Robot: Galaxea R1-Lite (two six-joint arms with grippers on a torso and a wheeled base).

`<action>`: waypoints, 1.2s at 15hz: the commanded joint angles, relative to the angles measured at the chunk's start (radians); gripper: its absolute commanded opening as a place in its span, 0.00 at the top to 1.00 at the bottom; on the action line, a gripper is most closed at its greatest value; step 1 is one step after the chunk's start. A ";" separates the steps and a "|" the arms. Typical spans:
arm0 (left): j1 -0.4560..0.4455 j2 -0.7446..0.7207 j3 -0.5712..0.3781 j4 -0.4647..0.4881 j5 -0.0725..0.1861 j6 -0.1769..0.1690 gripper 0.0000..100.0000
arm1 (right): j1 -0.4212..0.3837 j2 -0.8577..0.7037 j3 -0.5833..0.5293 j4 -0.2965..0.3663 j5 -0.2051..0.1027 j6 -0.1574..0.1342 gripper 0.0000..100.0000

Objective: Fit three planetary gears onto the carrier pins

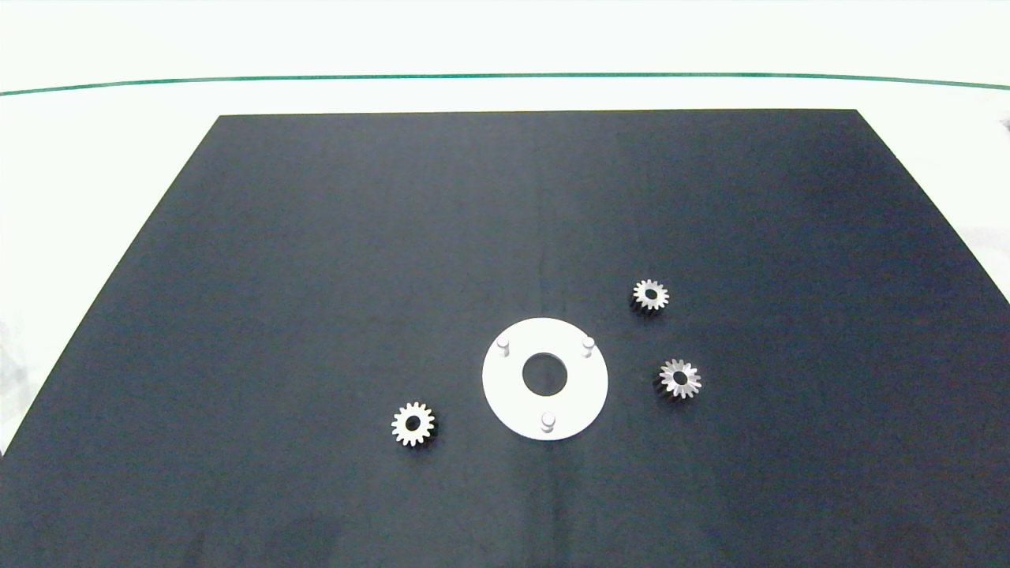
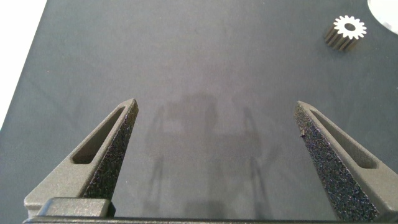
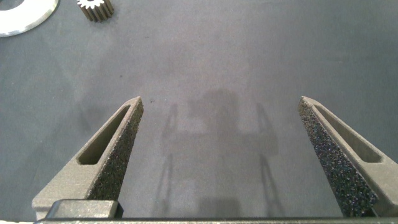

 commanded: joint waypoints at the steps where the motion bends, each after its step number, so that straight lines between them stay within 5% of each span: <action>1: 0.000 0.001 0.000 0.000 -0.002 0.000 0.00 | 0.000 -0.001 0.000 0.000 0.002 0.000 0.00; 18: 0.003 0.009 -0.003 0.002 0.003 -0.003 0.00 | 0.003 0.007 -0.001 0.003 0.005 0.000 0.00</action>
